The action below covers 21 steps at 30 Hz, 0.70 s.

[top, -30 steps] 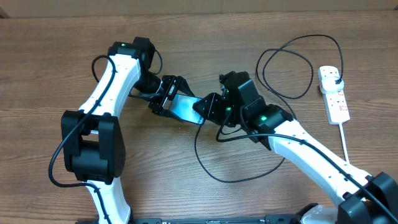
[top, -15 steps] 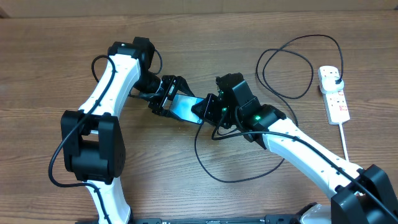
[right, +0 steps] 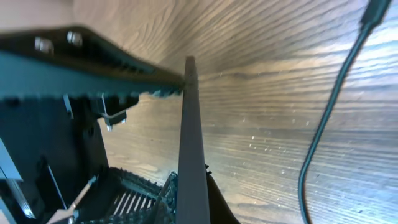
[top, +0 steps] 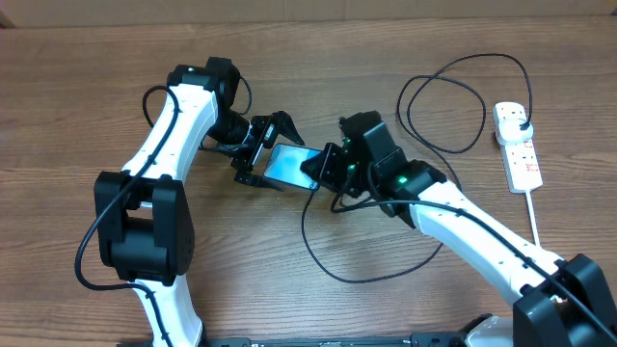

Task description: Plug charger to phone and switch on socket

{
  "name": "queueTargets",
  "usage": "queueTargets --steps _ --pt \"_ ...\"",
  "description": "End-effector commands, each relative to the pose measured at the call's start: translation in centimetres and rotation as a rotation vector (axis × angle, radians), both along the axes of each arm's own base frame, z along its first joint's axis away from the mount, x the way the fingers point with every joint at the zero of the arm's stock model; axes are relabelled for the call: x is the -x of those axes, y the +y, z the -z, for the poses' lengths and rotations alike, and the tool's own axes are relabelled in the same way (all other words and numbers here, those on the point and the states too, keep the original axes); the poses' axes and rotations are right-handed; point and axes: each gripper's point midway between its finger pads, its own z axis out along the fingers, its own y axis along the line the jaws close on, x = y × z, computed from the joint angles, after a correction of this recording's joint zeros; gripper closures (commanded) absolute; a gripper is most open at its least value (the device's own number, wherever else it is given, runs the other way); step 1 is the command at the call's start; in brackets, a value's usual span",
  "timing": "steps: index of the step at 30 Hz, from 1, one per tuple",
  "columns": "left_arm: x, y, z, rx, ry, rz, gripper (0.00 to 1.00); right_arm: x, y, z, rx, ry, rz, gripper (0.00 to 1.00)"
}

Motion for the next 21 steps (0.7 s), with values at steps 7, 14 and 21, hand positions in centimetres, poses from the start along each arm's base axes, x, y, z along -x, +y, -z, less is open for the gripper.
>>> queueTargets --steps 7,14,21 --pt "-2.8 -0.9 -0.3 0.069 -0.221 0.071 0.00 -3.1 -3.9 -4.8 -0.076 -0.086 0.130 0.96" --pt "-4.9 -2.9 -2.6 0.239 -0.323 0.050 0.07 -6.1 -7.1 -8.2 -0.202 -0.081 0.413 0.96" --pt "-7.1 -4.4 -5.1 0.371 -0.382 0.004 0.15 -7.6 -8.0 -9.5 -0.352 -0.002 0.619 0.96"
